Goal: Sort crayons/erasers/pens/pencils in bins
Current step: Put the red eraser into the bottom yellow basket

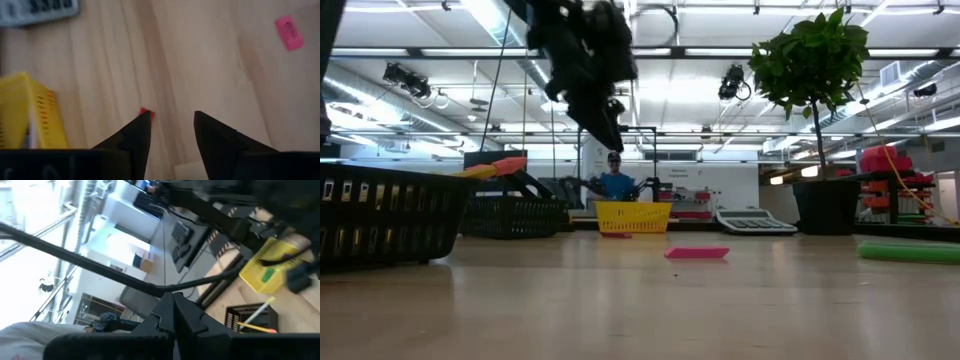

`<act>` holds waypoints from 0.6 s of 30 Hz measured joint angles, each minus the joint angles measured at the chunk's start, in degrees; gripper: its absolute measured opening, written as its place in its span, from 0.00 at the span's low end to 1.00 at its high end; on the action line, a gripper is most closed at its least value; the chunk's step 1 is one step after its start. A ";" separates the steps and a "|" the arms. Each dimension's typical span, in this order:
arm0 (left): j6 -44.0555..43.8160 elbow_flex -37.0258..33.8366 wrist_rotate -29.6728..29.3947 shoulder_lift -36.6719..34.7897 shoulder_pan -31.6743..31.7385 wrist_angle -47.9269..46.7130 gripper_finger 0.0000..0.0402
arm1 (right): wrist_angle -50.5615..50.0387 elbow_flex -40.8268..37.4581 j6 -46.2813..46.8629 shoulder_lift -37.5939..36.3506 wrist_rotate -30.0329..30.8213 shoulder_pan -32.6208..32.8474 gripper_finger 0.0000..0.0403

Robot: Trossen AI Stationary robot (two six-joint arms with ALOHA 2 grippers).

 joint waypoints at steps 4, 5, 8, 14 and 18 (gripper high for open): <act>0.06 5.16 2.23 6.38 1.11 -3.13 0.35 | -0.26 0.00 -1.58 -2.44 1.06 1.75 0.02; 0.05 6.09 2.55 7.45 1.48 -3.33 0.34 | -0.27 0.00 -1.91 -3.08 1.17 2.29 0.02; 2.37 7.72 2.88 9.94 2.40 -3.28 0.31 | -0.50 0.02 -3.70 -4.83 2.00 4.41 0.02; 9.85 7.68 -3.86 11.52 3.51 -3.26 0.24 | -3.09 0.04 -9.44 -7.02 7.03 8.22 0.02; 4.52 7.67 -7.99 11.52 3.56 -3.97 0.21 | -7.77 0.04 -12.46 -8.33 10.04 9.53 0.02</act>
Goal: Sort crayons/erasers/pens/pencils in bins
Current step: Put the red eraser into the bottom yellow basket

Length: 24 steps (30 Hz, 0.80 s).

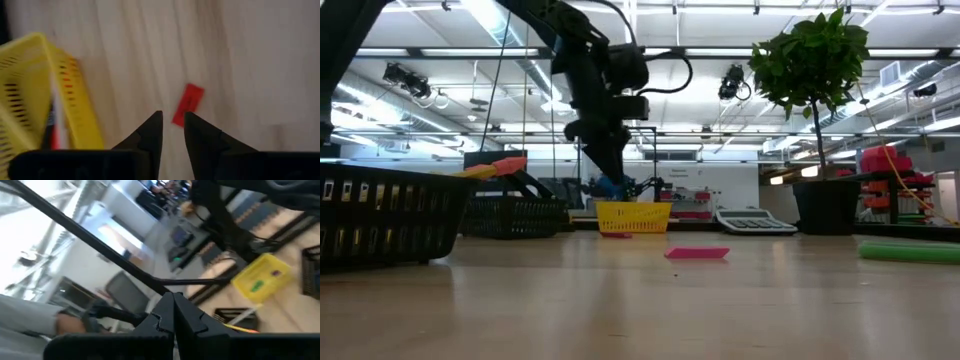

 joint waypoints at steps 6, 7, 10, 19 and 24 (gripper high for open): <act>1.65 -0.11 6.38 1.99 1.09 -4.43 0.13 | -7.29 0.00 -2.07 -2.19 4.56 -0.49 0.02; 2.28 -0.10 6.52 2.53 1.19 -4.76 0.12 | -7.78 0.00 -2.40 -2.45 5.03 -0.68 0.02; 4.15 -0.15 8.72 3.52 2.18 -6.97 0.08 | -7.97 0.00 -3.02 -2.86 5.35 -0.96 0.02; 7.34 -0.15 4.35 4.13 1.92 -1.73 0.14 | -10.22 -0.01 -2.96 -3.33 5.17 -0.85 0.02; 6.11 -0.15 -6.37 4.13 0.62 -0.42 0.20 | -10.64 -0.02 -2.76 -3.33 5.14 -0.85 0.02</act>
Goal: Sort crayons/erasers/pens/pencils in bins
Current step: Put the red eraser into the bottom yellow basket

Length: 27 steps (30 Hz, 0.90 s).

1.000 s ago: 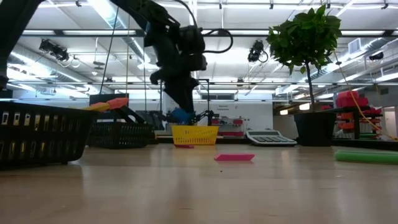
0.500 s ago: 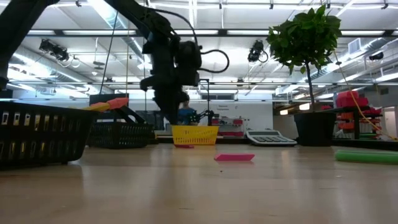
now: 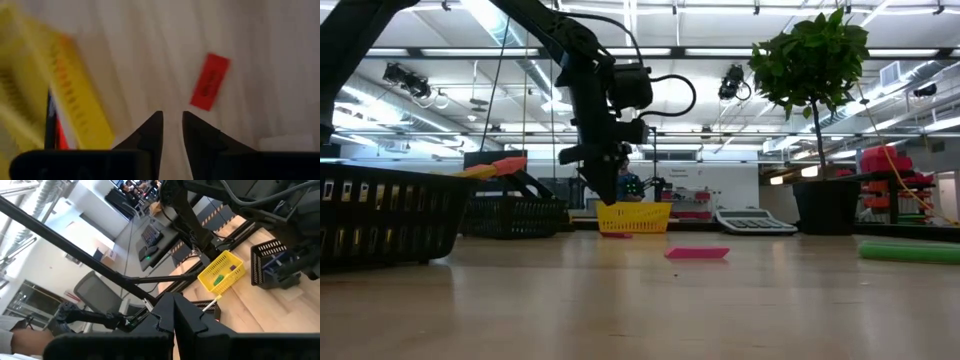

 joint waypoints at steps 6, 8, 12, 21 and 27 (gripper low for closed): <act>-10.83 0.00 4.42 0.00 0.21 1.16 0.21 | -0.57 0.02 -0.24 0.00 0.11 0.00 0.02; -9.40 0.04 9.05 0.77 0.46 2.44 0.20 | -0.82 0.00 -0.24 0.00 0.19 0.00 0.02; -6.58 -0.07 12.23 2.44 0.73 1.40 0.19 | -1.52 0.02 -0.09 0.00 0.20 0.00 0.02; -0.55 0.00 12.34 3.39 0.78 0.44 0.34 | -3.15 0.00 -0.24 0.00 0.20 0.00 0.02; 3.10 -0.07 12.30 3.39 0.83 0.15 0.52 | -3.38 0.00 -1.33 0.00 0.20 0.00 0.02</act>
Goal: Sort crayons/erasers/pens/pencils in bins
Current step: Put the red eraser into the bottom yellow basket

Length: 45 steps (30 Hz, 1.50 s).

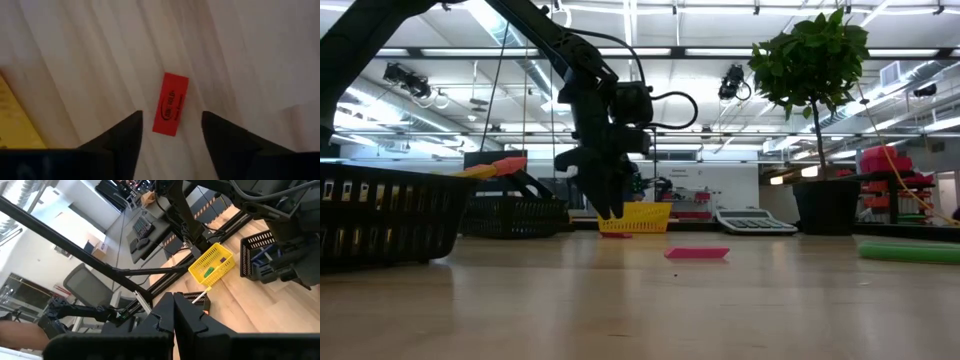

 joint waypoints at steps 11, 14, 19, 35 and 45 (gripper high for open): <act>0.93 0.11 -2.10 4.07 -0.42 0.50 0.64 | -0.97 0.00 -0.08 0.02 0.00 0.00 0.02; -0.08 0.17 -2.87 4.24 -0.48 0.41 0.63 | -1.29 0.02 0.08 0.02 0.00 0.00 0.02; -0.53 0.11 -2.71 4.28 -0.47 0.56 0.57 | -1.96 0.02 0.20 0.02 0.00 0.00 0.02; 1.87 0.00 -2.71 4.39 -1.67 2.64 0.22 | -2.37 0.01 2.58 0.03 0.02 0.00 0.02; -4.24 0.15 -2.96 3.53 -2.32 4.07 0.22 | -2.37 0.02 2.84 0.02 0.02 0.00 0.02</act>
